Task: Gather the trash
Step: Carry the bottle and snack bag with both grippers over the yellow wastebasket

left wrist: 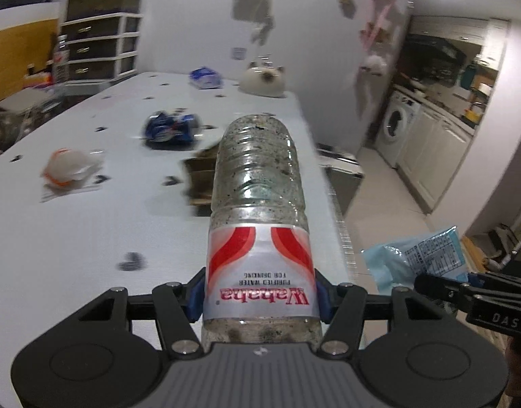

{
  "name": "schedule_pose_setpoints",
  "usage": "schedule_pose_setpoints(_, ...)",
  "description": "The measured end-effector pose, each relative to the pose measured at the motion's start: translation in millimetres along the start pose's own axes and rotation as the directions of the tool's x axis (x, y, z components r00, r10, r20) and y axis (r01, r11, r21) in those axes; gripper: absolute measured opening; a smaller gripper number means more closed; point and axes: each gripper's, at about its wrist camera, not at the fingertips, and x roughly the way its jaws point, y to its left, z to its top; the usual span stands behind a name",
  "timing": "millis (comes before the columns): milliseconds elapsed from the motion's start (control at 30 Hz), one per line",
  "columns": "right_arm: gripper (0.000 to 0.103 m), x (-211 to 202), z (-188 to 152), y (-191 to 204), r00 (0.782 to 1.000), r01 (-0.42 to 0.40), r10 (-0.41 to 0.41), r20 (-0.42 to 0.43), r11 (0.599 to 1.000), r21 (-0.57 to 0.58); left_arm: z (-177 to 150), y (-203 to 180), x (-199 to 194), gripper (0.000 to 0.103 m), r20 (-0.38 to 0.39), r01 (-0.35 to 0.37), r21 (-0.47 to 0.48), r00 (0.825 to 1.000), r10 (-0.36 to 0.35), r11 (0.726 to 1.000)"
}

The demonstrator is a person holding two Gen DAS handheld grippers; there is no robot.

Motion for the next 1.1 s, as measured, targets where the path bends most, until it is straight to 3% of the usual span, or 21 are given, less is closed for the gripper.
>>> schedule_pose_setpoints(167,0.041,-35.8,-15.2,-44.2,0.994,0.107,-0.107,0.031,0.994,0.026,-12.1,-59.1,12.4,0.06,-0.008,0.072,0.058,0.997,-0.071,0.996)
schedule_pose_setpoints(567,0.042,-74.8,-79.0,-148.3,0.952,0.301,-0.305,-0.002,0.941,0.156,-63.7,-186.9,91.5,0.06,-0.157,0.221,0.146,0.967,-0.198,0.964)
schedule_pose_setpoints(867,0.042,-49.3,-130.2,-216.9,0.93,0.367,-0.358,-0.083,0.901,0.233,-108.6,-233.9,175.4,0.06,-0.292,0.254,0.094,0.931,-0.217,0.963)
schedule_pose_setpoints(1100,0.042,6.1,-166.4,-260.5,0.913,0.401,-0.36,-0.194,0.88,0.255,-156.1,-230.6,271.3,0.06,-0.445,0.211,0.02,0.877,-0.18,0.977)
